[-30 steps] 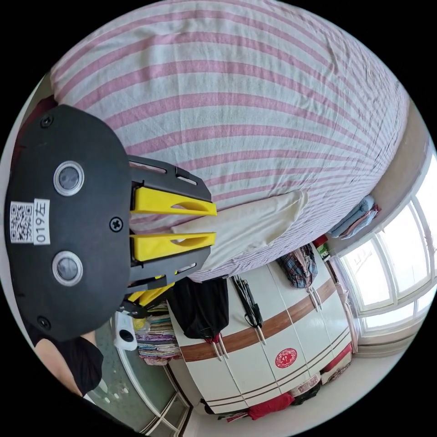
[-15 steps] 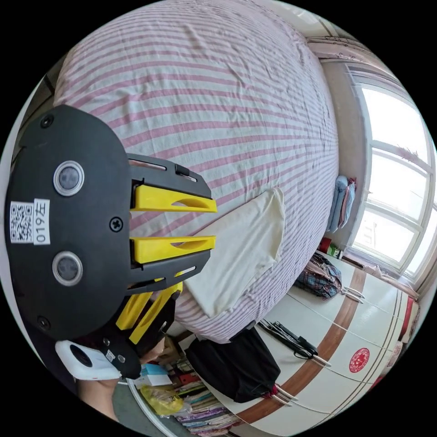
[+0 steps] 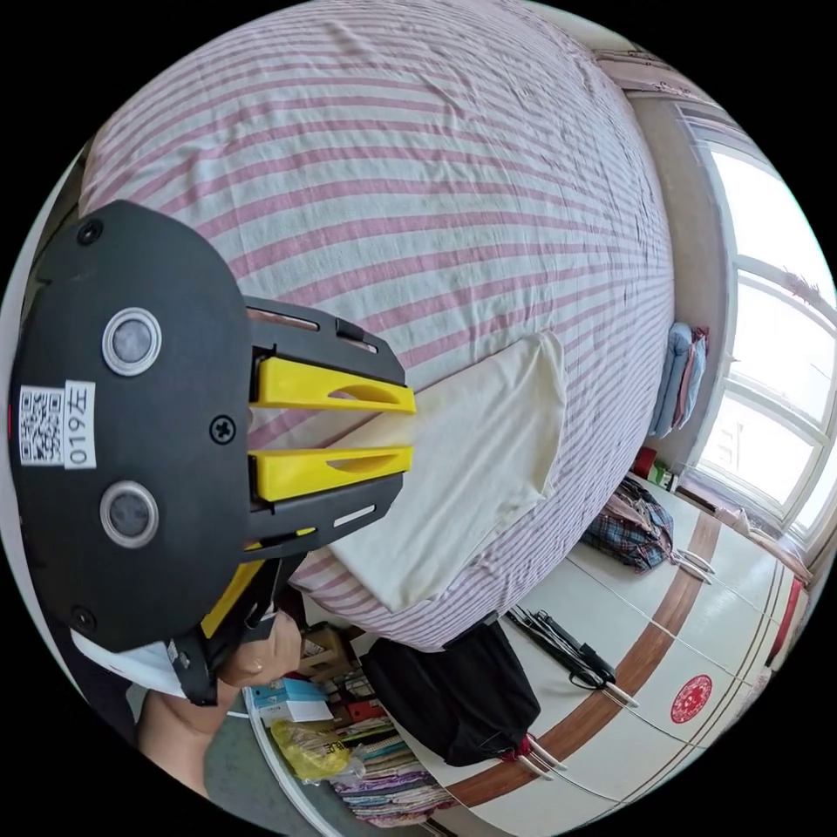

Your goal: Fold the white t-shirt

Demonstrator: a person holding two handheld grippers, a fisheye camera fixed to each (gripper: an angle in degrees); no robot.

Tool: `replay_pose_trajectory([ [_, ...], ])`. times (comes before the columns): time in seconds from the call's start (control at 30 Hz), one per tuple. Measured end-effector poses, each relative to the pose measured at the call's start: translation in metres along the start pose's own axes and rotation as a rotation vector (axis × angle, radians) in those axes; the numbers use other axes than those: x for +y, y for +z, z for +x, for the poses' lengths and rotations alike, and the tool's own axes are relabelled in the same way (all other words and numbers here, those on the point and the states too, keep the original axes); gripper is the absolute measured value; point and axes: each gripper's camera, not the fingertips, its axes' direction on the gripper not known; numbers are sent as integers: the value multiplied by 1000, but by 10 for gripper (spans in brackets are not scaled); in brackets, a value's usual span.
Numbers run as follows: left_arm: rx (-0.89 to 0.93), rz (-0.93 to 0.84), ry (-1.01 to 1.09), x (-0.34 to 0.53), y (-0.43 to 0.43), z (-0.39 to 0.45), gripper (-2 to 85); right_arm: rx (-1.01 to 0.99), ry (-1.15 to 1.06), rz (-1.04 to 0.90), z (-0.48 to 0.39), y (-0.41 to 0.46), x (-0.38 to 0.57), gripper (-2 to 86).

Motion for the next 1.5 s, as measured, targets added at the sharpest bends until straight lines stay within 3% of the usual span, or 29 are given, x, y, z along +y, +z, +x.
replay_pose_trajectory([
  [0.27,-11,-40,6,-14,14,11,14,-133,315,117,-15,-26,8,-4],
  [0.8,-14,-27,24,-32,12,23,9,43,50,7,-103,-41,-11,64],
  [1.13,5,-37,71,-42,14,35,6,61,-5,-16,-125,-35,-19,-3],
  [1.5,-16,-42,74,-51,19,39,9,42,-4,41,-142,-35,2,-9],
])
